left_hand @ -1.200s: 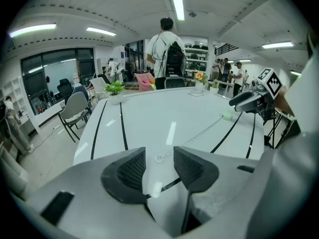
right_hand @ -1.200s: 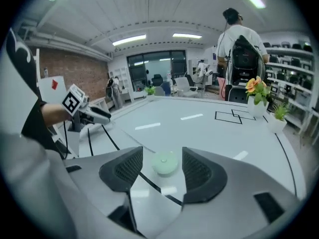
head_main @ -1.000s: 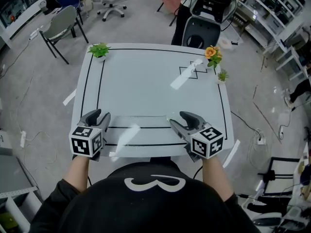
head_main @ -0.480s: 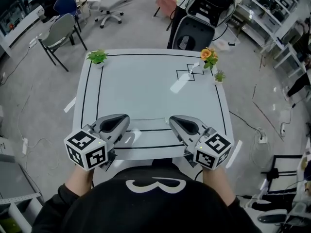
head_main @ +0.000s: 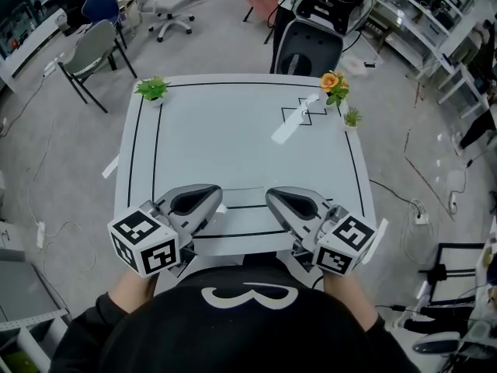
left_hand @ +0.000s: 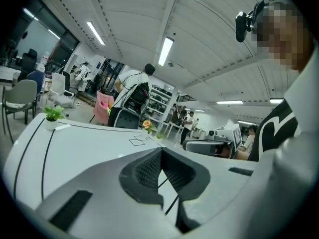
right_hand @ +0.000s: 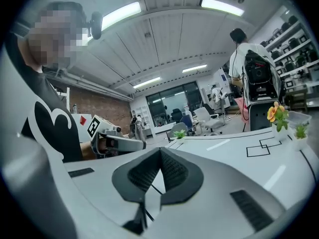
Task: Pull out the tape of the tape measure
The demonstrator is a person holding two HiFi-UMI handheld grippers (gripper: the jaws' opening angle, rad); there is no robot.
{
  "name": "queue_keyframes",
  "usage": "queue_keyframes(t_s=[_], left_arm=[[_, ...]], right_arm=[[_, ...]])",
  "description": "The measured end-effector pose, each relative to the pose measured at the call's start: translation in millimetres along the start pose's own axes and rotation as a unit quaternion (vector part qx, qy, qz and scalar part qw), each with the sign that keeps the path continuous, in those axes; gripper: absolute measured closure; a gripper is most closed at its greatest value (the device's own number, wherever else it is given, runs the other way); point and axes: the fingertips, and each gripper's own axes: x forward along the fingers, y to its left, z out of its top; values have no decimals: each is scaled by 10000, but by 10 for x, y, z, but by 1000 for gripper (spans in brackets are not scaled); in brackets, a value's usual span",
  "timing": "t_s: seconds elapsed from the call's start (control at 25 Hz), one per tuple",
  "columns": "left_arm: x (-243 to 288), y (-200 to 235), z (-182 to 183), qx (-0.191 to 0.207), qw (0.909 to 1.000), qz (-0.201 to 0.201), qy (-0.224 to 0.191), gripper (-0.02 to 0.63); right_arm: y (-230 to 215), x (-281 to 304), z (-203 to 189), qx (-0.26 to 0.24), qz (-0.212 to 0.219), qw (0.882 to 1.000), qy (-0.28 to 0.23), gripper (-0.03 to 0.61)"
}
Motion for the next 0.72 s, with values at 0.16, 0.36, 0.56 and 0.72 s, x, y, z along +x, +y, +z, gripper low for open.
queue_keyframes(t_s=[0.16,0.36,0.56,0.72], left_arm=[[36,-13,24,-127,9998,-165,-56,606],[116,-60,29,-45,9996,-261,35,606],[184,-88,23,12,9995,-290,113,606],[224,-74,-19,56,9994,-264,196,606]], right_arm=[[-68,8,-15,-69,-201,9998,51,575],[-149,-89,-4,-57,-433,9990,83,575],[-234,-213,-8,-54,-624,9980,75,575],[-302,-239,-32,-19,-694,9976,65,575]])
